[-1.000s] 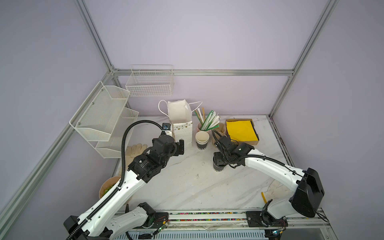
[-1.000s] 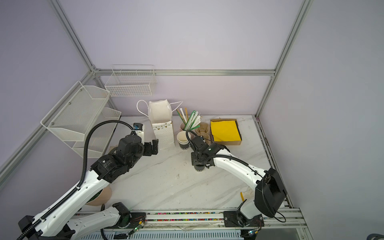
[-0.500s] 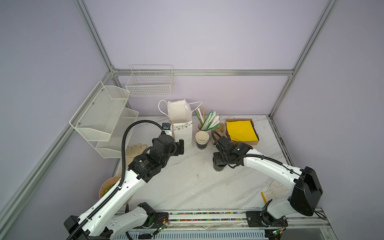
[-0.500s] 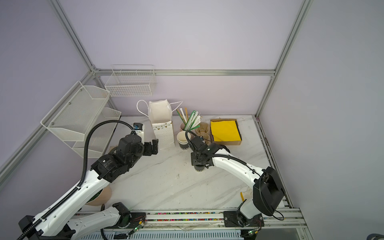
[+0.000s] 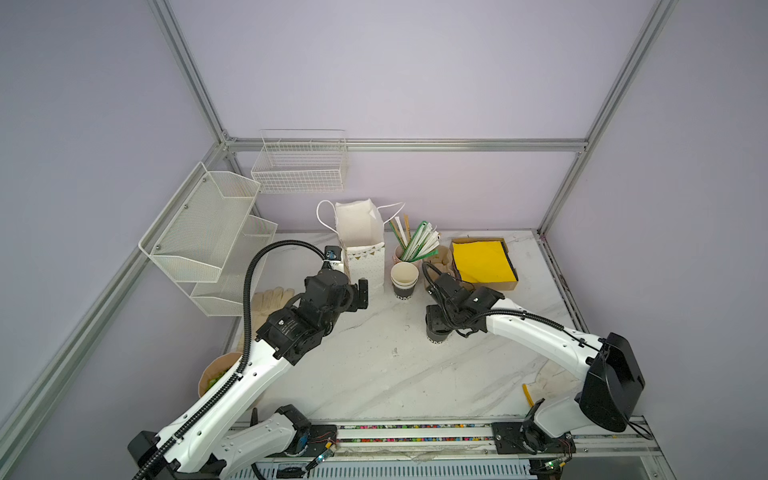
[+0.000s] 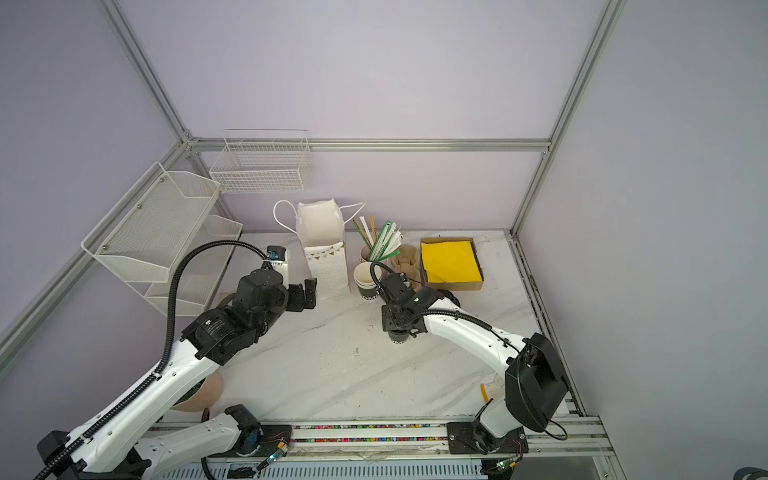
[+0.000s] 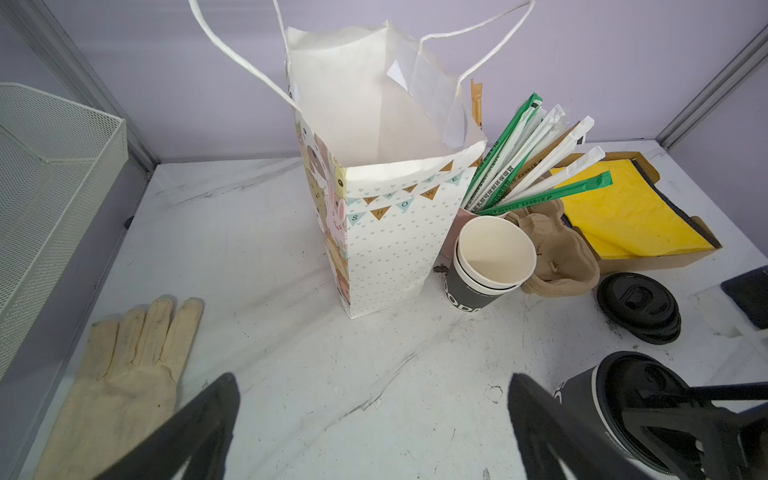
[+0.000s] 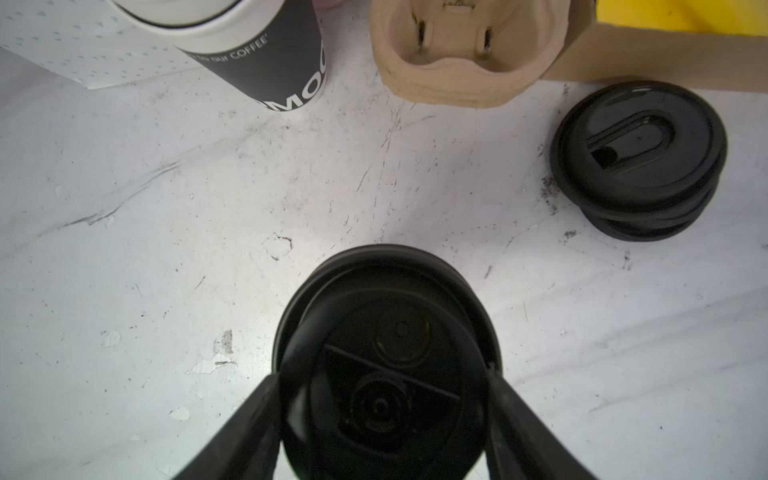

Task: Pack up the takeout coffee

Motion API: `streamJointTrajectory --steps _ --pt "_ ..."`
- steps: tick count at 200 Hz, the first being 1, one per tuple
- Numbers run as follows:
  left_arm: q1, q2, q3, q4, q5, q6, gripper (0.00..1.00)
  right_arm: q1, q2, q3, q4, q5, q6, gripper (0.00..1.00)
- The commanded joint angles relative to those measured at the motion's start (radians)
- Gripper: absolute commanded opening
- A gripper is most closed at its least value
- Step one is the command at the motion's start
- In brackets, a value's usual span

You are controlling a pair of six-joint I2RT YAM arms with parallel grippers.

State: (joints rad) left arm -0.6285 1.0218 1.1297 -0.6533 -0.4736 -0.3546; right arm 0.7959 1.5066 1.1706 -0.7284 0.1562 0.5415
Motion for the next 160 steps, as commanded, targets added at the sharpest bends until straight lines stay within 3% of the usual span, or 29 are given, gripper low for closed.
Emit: streamJointTrajectory --steps 1,76,96,127,160 --pt "0.008 0.001 -0.028 0.017 0.008 0.017 1.0 0.005 0.066 -0.106 -0.148 -0.076 0.018 0.5" --pt "-0.042 0.007 -0.018 -0.036 0.173 -0.059 1.0 0.005 0.094 -0.07 -0.148 -0.115 0.01 0.5" --pt "-0.042 -0.047 -0.085 -0.042 0.274 -0.137 1.0 0.002 0.12 -0.078 -0.134 -0.114 -0.002 0.5" --pt "-0.045 -0.117 -0.264 0.096 0.521 -0.249 1.0 -0.017 0.123 -0.047 -0.128 -0.141 0.001 0.5" --pt "-0.046 -0.102 -0.409 0.243 0.638 -0.328 1.0 -0.026 0.144 -0.03 -0.114 -0.155 0.003 0.5"
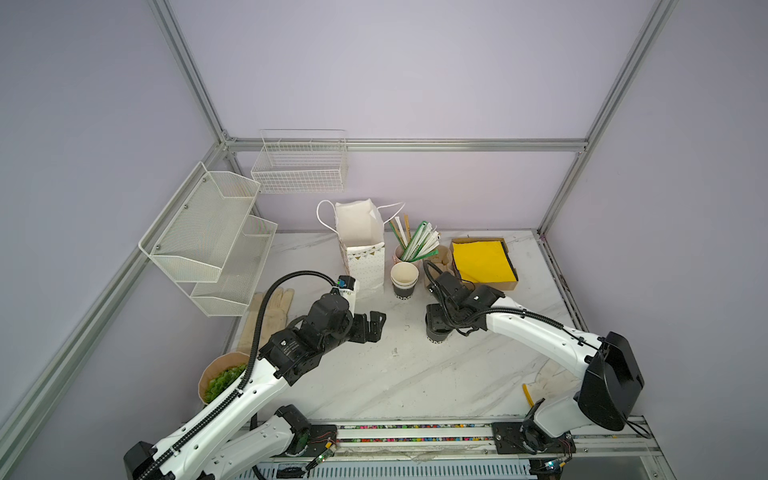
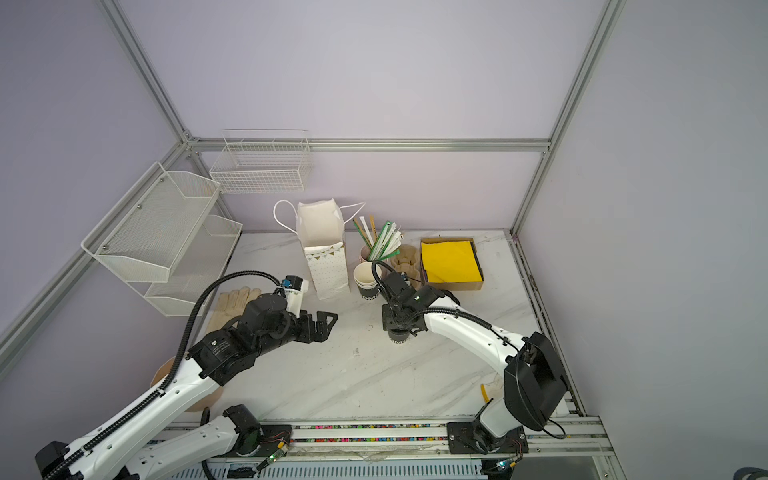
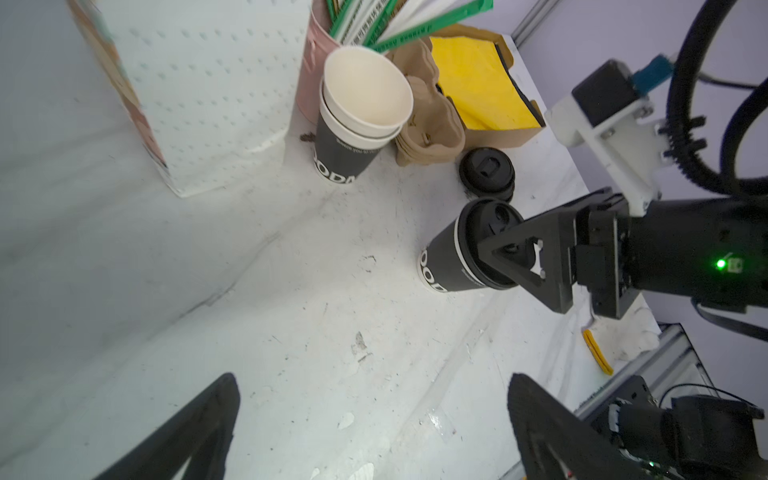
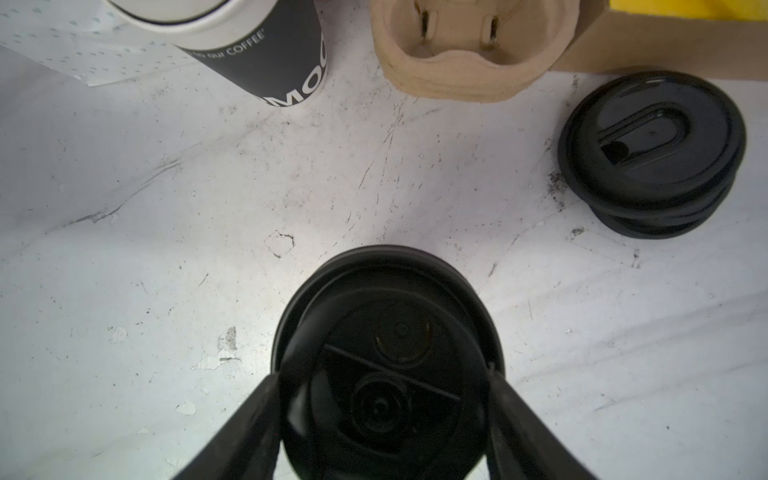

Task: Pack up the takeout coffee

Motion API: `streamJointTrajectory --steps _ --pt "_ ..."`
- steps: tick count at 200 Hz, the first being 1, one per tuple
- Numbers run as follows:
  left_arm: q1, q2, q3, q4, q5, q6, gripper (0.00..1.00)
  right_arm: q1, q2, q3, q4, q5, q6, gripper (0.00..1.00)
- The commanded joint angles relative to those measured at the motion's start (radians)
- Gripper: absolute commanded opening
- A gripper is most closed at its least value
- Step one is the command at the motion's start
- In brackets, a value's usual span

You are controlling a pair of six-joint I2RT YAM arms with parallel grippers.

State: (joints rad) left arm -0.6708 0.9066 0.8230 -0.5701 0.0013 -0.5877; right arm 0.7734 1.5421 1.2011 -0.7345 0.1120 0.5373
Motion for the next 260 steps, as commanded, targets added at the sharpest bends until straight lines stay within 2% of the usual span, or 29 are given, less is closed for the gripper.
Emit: streamJointTrajectory --steps 1,23,42,68,86,147,186,229,260 --pt "-0.003 0.015 -0.104 0.165 0.165 -0.097 1.0 -0.003 0.11 -0.062 -0.108 -0.11 0.007 0.5" --pt "-0.004 0.077 -0.143 0.266 0.236 -0.146 1.0 -0.006 0.119 -0.096 -0.081 -0.127 0.009 0.5" --pt "-0.004 0.124 -0.124 0.267 0.248 -0.137 1.0 -0.006 0.118 -0.108 -0.076 -0.13 0.01 0.5" --pt "-0.004 0.124 -0.123 0.269 0.22 -0.123 1.0 -0.007 0.121 -0.119 -0.091 -0.106 0.017 0.49" --pt "-0.004 0.129 -0.125 0.259 0.2 -0.114 1.0 -0.006 0.141 -0.139 -0.082 -0.146 0.0 0.49" --pt "-0.003 0.104 -0.081 0.154 0.097 -0.093 1.0 -0.022 0.158 -0.098 -0.145 -0.171 -0.027 0.5" --pt "0.01 0.067 -0.021 0.078 0.035 -0.063 1.0 -0.025 0.112 0.077 -0.255 0.004 -0.01 0.5" --pt "0.037 0.037 0.08 0.004 -0.043 0.004 1.0 -0.051 0.038 0.178 -0.296 0.076 0.023 0.49" --pt "0.056 0.05 0.151 -0.029 -0.072 0.052 1.0 -0.144 -0.065 0.171 -0.301 0.097 0.03 0.49"
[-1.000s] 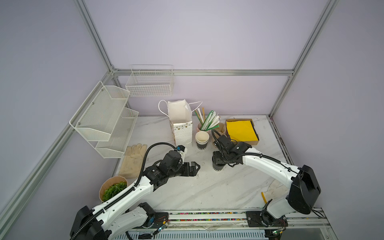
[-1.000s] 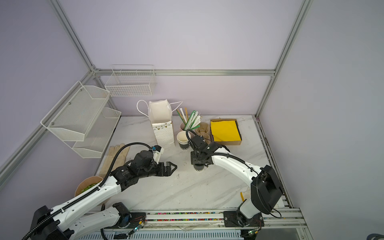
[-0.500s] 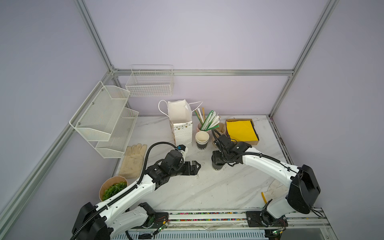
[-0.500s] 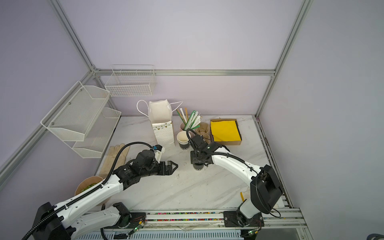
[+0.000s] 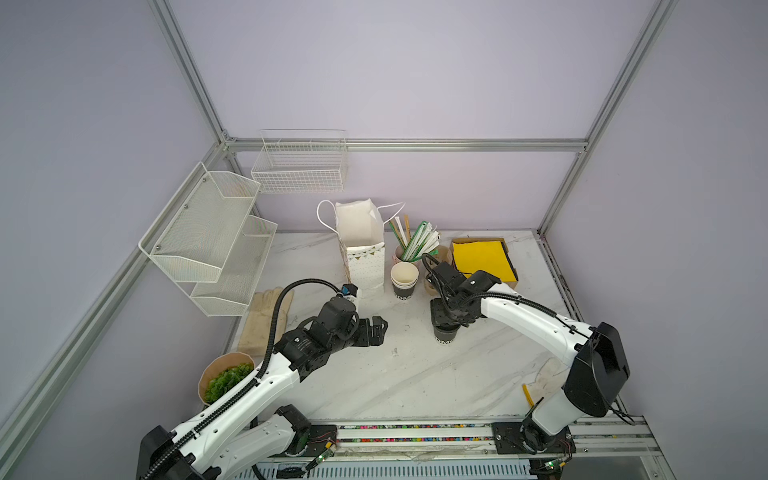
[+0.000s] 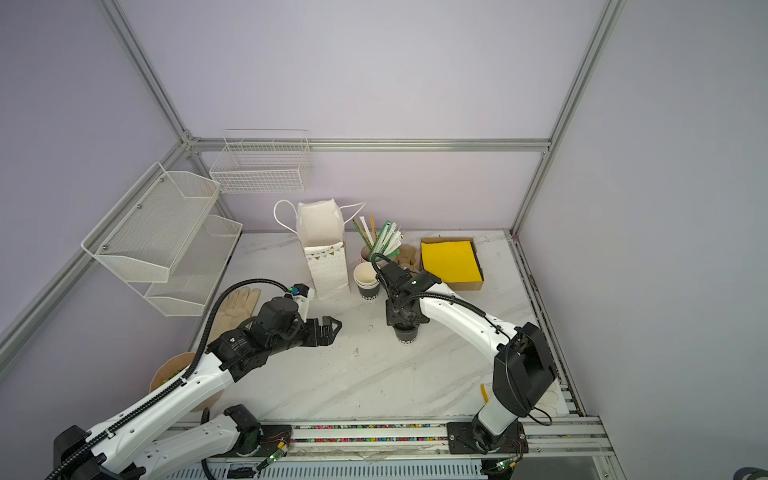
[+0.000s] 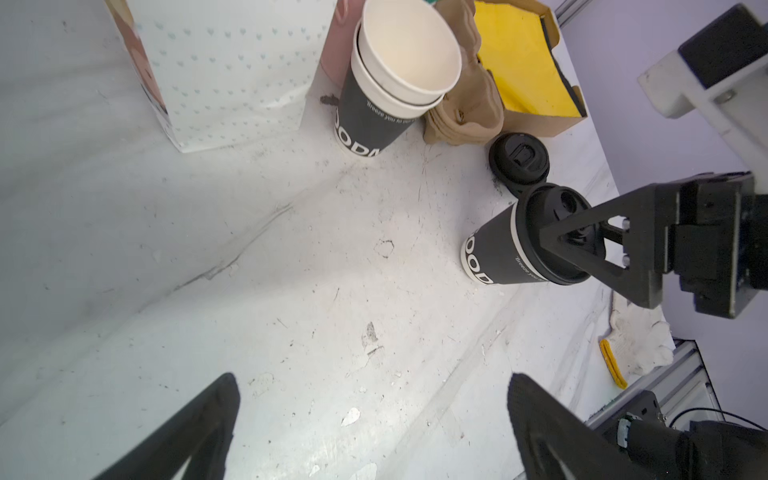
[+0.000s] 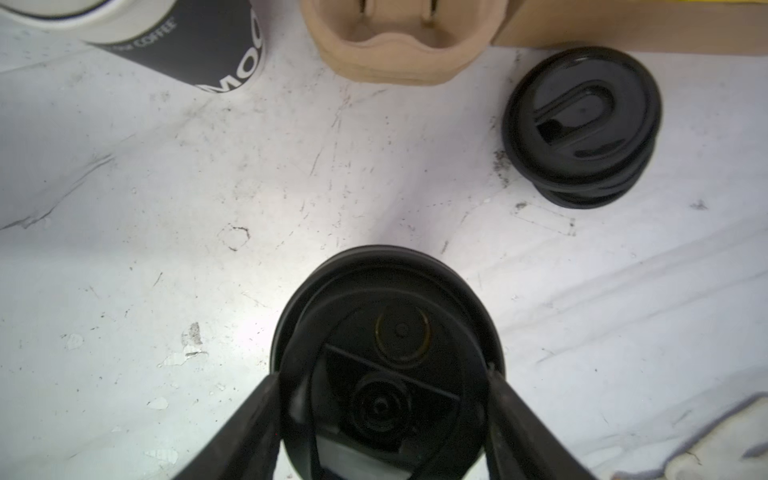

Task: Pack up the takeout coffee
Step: 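Lift the lidded cup and carry it toward the napkin box with the right gripper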

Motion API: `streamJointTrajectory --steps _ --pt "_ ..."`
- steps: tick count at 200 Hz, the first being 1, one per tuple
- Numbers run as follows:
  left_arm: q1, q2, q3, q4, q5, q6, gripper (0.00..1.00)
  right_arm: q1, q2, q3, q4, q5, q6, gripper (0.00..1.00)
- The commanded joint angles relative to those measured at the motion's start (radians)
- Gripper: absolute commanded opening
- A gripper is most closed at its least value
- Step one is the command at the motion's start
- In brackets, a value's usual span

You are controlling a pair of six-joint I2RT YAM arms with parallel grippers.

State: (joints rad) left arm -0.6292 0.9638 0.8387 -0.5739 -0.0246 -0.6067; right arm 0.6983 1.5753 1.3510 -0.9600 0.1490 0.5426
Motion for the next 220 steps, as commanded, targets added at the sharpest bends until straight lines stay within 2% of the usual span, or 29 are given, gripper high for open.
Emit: streamJointTrajectory --steps 1,45,82,121,154,220 --pt "0.016 -0.007 0.136 -0.025 -0.047 0.071 1.0 -0.072 -0.103 0.02 -0.076 0.06 0.025 0.49" --pt "0.033 0.039 0.212 -0.023 -0.028 0.099 1.0 -0.26 -0.266 -0.038 -0.061 0.097 0.001 0.49" --pt "0.043 0.095 0.278 -0.035 0.0 0.126 1.0 -0.436 -0.302 -0.089 0.007 0.12 -0.046 0.5" --pt "0.064 0.112 0.276 -0.027 0.001 0.142 1.0 -0.651 -0.303 -0.13 0.084 0.013 -0.113 0.5" --pt "0.095 0.099 0.228 -0.008 0.015 0.143 1.0 -0.741 -0.251 -0.145 0.151 -0.042 -0.149 0.5" --pt "0.122 0.071 0.202 -0.005 0.022 0.14 1.0 -0.783 -0.109 -0.13 0.204 -0.102 -0.137 0.51"
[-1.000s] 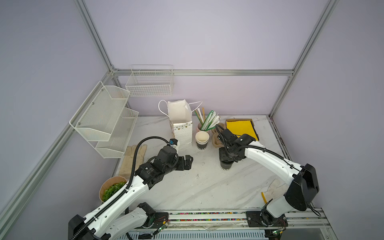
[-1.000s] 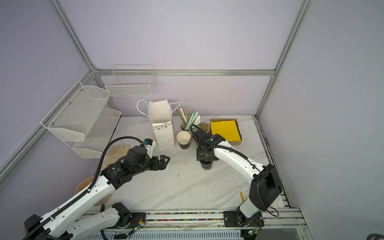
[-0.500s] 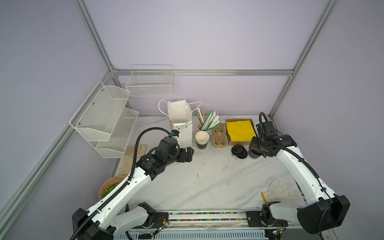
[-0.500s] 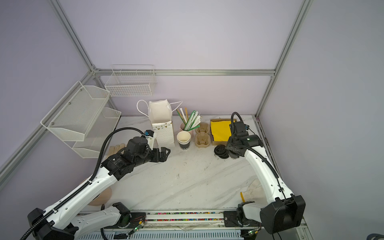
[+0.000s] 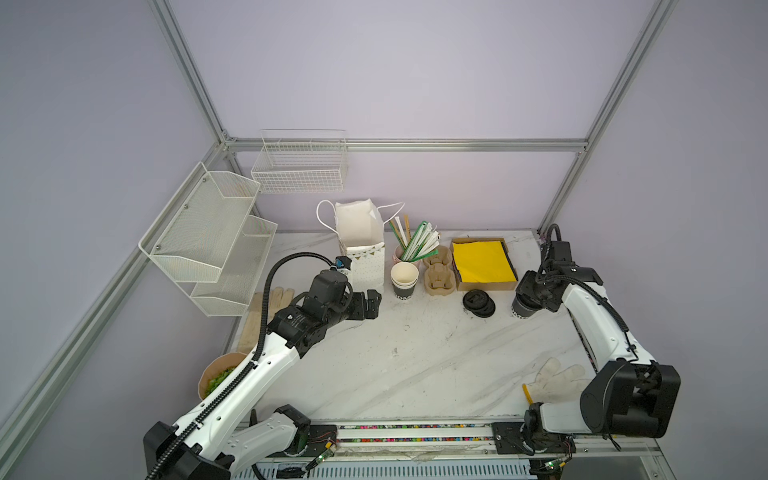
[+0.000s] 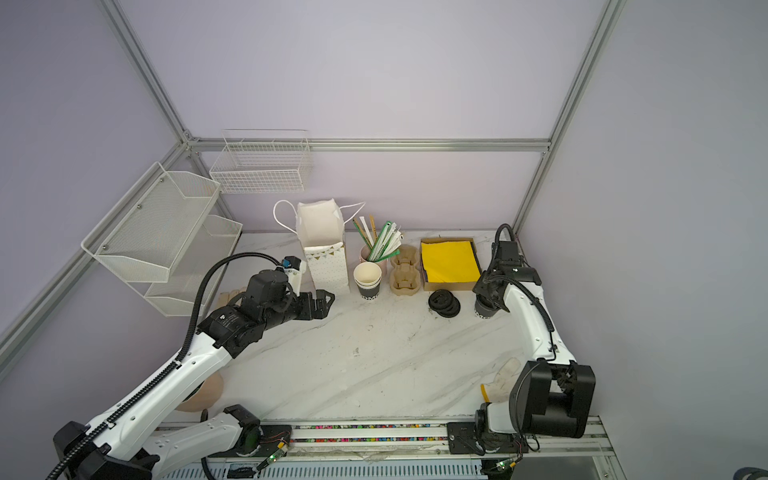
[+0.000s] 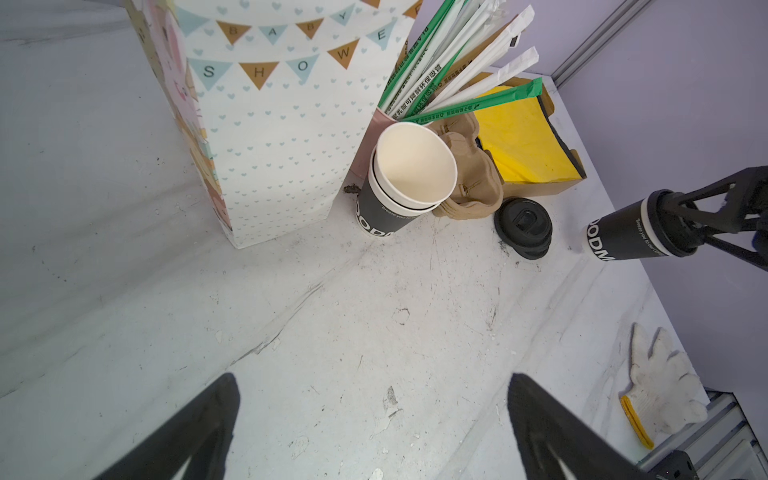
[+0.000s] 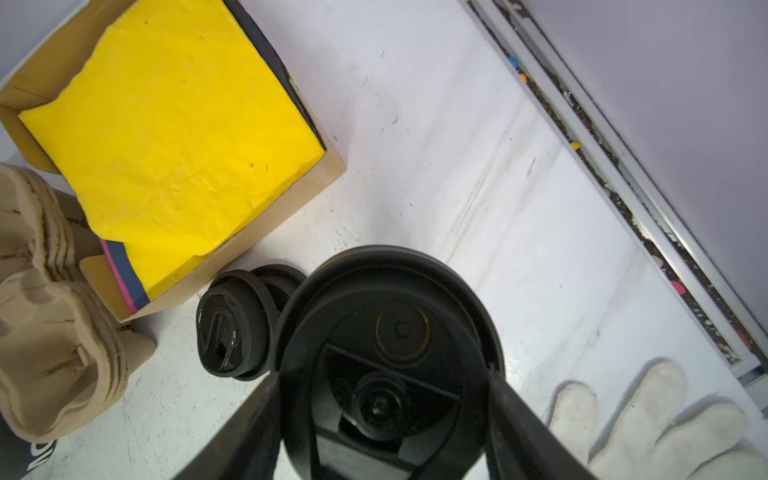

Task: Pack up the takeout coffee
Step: 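Lift the lidded cup and carry it toward the napkin box with the right gripper, then set the lidded cup down beside the lid stack and open the right gripper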

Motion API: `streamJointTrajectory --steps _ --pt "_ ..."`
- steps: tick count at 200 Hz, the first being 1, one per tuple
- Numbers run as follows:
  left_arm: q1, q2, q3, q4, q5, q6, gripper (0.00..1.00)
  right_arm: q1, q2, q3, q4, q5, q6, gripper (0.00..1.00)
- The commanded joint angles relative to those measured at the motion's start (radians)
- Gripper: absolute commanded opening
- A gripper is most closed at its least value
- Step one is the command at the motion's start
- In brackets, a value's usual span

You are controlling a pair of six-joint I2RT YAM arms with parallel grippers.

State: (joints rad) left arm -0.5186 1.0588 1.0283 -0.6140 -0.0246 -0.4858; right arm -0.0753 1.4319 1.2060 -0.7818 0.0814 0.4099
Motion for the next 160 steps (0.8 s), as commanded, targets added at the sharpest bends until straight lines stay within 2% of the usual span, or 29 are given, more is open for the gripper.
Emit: streamJointTrajectory --steps 1,80,160 --pt "0.012 -0.023 0.013 0.035 0.023 0.019 1.0 -0.011 0.04 0.015 0.025 -0.036 -0.004 0.51" --pt "0.024 -0.037 0.002 0.033 0.026 0.023 1.0 -0.022 0.136 0.064 0.004 -0.019 0.0 0.56" --pt "0.024 -0.025 0.0 0.03 0.025 0.024 1.0 -0.023 0.132 0.094 -0.004 -0.014 -0.01 0.7"
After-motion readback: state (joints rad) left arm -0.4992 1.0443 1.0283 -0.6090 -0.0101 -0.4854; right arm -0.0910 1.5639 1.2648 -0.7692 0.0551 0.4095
